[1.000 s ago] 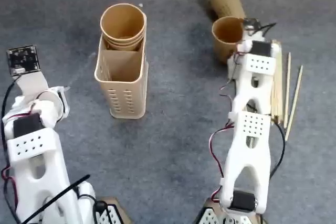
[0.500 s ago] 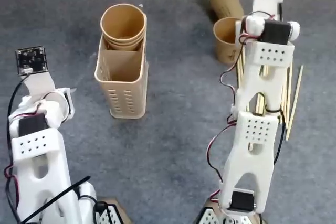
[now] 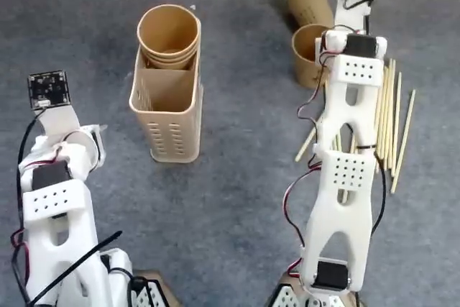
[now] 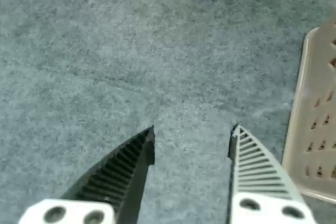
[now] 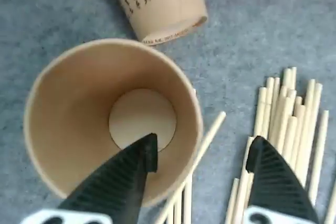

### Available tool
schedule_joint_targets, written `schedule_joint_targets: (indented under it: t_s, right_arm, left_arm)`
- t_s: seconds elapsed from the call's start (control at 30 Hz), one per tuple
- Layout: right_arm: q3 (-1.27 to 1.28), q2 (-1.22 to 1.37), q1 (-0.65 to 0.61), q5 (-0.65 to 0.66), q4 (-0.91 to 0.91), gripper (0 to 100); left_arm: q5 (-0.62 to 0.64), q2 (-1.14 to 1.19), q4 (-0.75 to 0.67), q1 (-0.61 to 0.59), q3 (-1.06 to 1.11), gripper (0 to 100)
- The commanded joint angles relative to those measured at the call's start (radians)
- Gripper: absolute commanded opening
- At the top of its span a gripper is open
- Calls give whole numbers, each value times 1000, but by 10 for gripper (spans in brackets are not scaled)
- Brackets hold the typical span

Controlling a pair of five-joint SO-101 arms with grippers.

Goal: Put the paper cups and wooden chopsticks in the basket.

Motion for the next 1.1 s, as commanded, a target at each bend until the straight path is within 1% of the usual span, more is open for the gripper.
schedule_joint_targets:
  t_s: [0.0, 0.03, 0.1, 0.13, 0.17, 0.23, 0.33, 0.5, 0.57, 0.67, 0.8, 0.93, 1.07]
  right_arm:
    - [-2, -12, 21, -9, -12, 204]
    - [-2, -13, 25, -9, 1, 152]
    - [-33, -19, 30, -9, 30, 12]
    - [-73, -28, 31, -9, 53, 0]
    - [-114, -41, 31, -9, 88, 22]
    - [-206, -74, 31, -9, 162, 2]
    - [-371, -180, 7, -8, 263, 6]
    - [-305, -458, -84, -11, 377, 6]
    - [-298, -559, -131, -44, 380, 6]
    - [-291, -685, -216, -158, 352, 6]
    - [-291, -742, -364, -279, 302, 6]
    - [-288, -717, -487, -298, 268, 6]
    - [-291, -625, -562, -298, 268, 6]
  left_arm:
    - [9, -22, -23, 21, -2, 245]
    - [9, -22, -23, 21, -2, 245]
    - [9, -22, -23, 21, -2, 245]
    - [9, -22, -23, 21, -1, 245]
    - [9, -22, -23, 21, -1, 245]
    - [9, -22, -23, 21, -1, 245]
    - [9, -22, -23, 21, -1, 245]
    - [9, -22, -23, 21, -1, 245]
    - [9, -24, -25, 21, 12, 245]
    - [9, -25, -26, 21, 21, 245]
    - [9, -25, -26, 21, 21, 245]
    - [9, -28, -26, 21, 36, 245]
    - [9, -28, -26, 21, 36, 245]
